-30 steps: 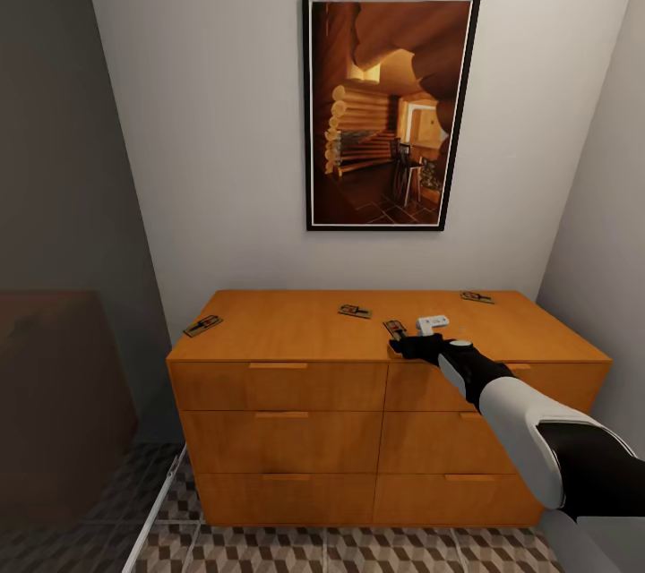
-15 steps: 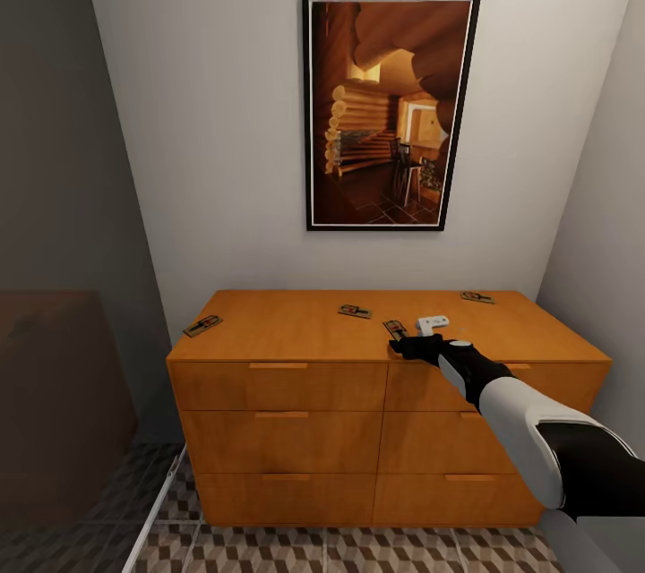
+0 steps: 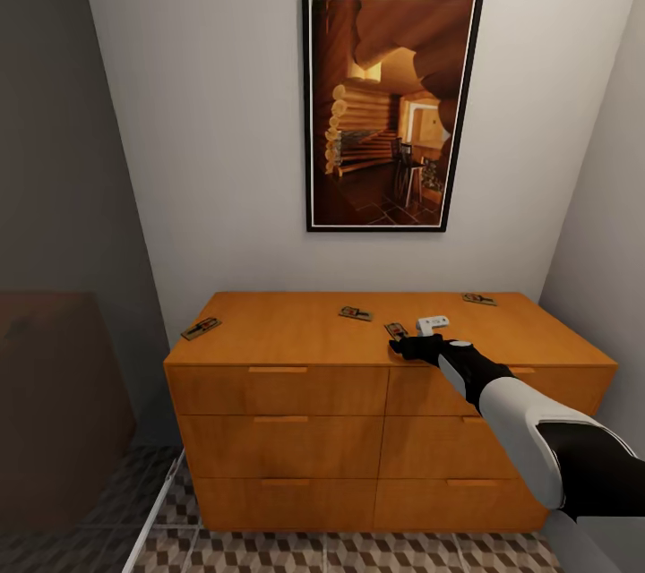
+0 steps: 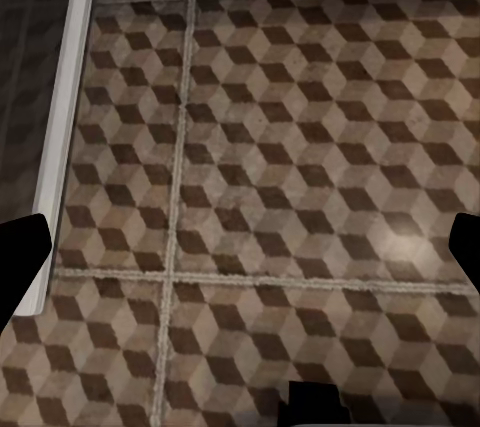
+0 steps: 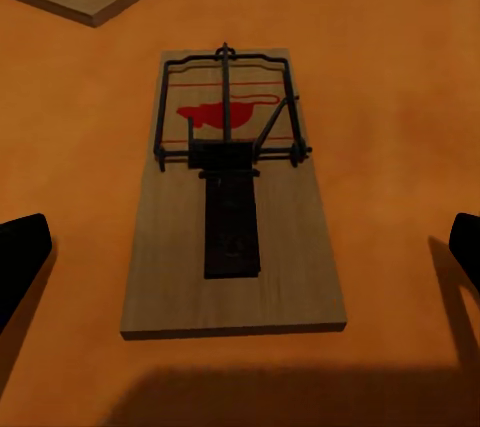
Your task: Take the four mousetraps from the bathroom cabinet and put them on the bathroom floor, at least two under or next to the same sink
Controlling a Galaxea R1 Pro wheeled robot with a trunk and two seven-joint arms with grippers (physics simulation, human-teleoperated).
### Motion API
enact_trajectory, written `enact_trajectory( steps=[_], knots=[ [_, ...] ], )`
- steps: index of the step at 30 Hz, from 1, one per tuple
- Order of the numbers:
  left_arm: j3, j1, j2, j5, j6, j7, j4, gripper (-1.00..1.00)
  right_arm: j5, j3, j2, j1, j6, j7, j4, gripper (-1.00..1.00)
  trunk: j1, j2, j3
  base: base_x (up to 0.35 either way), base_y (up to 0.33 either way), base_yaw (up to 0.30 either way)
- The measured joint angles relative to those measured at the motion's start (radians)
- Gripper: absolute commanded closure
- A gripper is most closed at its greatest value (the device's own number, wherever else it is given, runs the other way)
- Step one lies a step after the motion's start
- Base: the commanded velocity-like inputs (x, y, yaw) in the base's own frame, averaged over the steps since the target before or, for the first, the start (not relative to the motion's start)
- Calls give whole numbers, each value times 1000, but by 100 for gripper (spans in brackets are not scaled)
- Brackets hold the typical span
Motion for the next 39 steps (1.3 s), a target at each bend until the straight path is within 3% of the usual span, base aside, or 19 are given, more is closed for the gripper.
enact_trajectory(
  steps=[39],
  knots=[
    [-1,0,0,0,0,0,0,-100,-3,-8,0,-1,-14,0,18,-100,0,0,0,15,0,0]
  ],
)
